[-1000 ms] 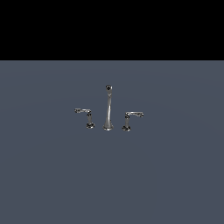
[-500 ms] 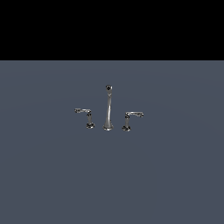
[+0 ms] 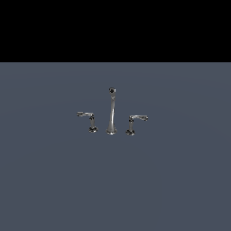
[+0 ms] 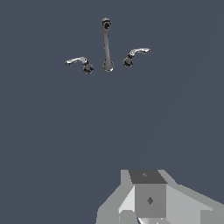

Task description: Turn on the faucet by rotating a designated handle.

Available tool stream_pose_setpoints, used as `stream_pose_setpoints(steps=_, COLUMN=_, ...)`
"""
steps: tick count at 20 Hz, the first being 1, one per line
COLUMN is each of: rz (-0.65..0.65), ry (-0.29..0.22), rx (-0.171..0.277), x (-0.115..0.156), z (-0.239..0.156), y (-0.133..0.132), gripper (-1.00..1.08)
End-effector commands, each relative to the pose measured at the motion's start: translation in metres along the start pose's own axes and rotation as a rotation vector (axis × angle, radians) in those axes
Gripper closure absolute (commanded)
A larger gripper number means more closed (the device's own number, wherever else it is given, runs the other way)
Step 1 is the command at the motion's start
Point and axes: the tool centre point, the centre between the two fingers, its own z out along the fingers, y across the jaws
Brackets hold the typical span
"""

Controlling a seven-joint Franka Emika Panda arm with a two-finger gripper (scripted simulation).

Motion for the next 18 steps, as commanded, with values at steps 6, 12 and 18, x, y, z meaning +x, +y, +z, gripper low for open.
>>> stream_pose_setpoints(steps=6, rz=0.157, ry=-0.006, rx=0.004, x=0.012, z=0.035, y=-0.034, gripper=1.08)
stream_pose_setpoints(steps=12, rz=0.28, ry=-0.011, rx=0.008, x=0.026, z=0.063, y=-0.06, gripper=1.08)
stream_pose_setpoints(steps=18, rz=0.4, ry=-0.016, rx=0.012, x=0.043, z=0.09, y=-0.084, gripper=1.08)
